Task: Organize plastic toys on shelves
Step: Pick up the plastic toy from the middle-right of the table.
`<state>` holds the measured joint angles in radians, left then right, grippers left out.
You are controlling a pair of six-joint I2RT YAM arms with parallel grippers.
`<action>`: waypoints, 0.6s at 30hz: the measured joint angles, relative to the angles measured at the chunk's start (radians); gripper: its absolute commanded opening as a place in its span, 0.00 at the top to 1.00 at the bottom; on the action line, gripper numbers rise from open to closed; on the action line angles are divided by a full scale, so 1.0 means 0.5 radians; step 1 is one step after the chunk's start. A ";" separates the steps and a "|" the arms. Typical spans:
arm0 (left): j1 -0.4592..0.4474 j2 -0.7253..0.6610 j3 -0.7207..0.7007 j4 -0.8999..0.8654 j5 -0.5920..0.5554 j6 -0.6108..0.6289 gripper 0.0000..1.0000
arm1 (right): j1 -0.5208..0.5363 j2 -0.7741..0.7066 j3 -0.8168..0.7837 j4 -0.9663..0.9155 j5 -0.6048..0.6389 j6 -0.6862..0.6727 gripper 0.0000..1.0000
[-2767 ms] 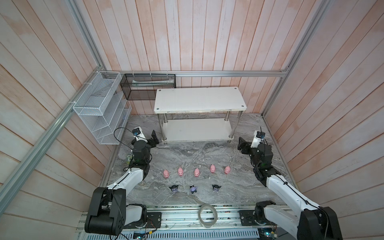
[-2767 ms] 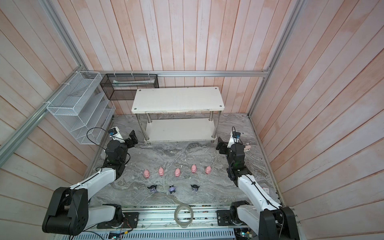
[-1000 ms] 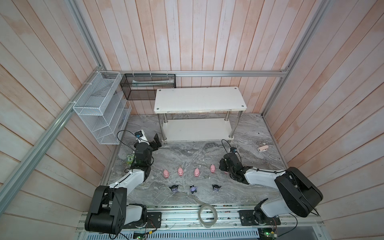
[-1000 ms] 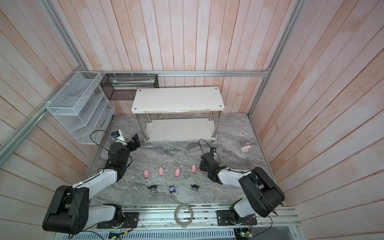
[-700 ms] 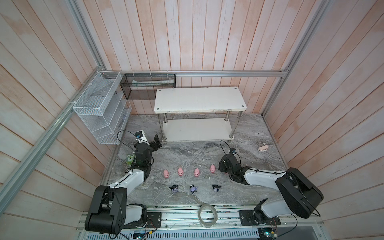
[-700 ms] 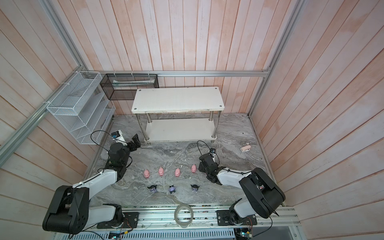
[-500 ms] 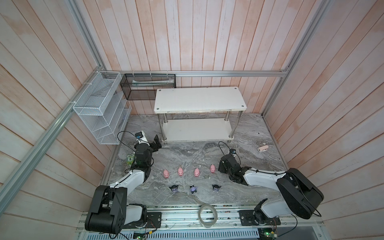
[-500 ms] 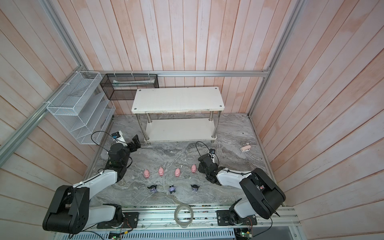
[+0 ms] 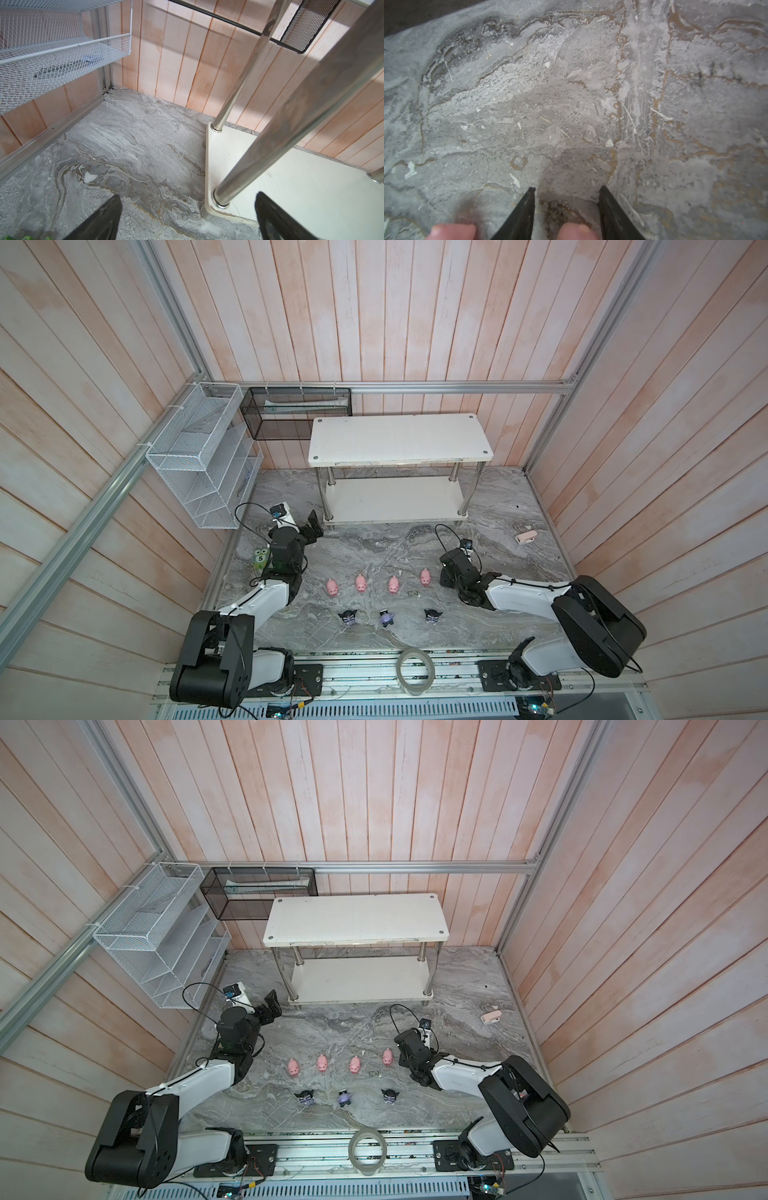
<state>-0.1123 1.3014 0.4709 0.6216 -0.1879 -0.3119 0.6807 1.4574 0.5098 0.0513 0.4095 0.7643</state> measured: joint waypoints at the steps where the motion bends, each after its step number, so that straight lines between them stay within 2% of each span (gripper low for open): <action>1: 0.000 0.000 -0.002 0.000 0.000 -0.001 0.00 | 0.008 0.008 0.003 -0.002 0.012 0.000 0.54; 3: 0.000 0.000 -0.007 0.000 0.001 -0.001 0.00 | 0.025 0.027 0.014 -0.005 0.037 0.004 0.56; 7: 0.000 0.000 -0.014 -0.002 0.001 -0.008 0.00 | 0.058 0.058 0.038 -0.018 0.073 0.007 0.56; 15: 0.000 -0.001 -0.019 -0.002 0.001 -0.014 0.00 | 0.110 0.041 0.045 -0.055 0.080 0.044 0.37; 18: 0.000 -0.001 -0.019 -0.002 0.001 -0.014 0.00 | 0.123 -0.003 0.028 -0.100 0.069 0.053 0.36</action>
<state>-0.1123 1.3010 0.4614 0.6209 -0.1875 -0.3191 0.7422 1.4559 0.5240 0.0013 0.4438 0.7910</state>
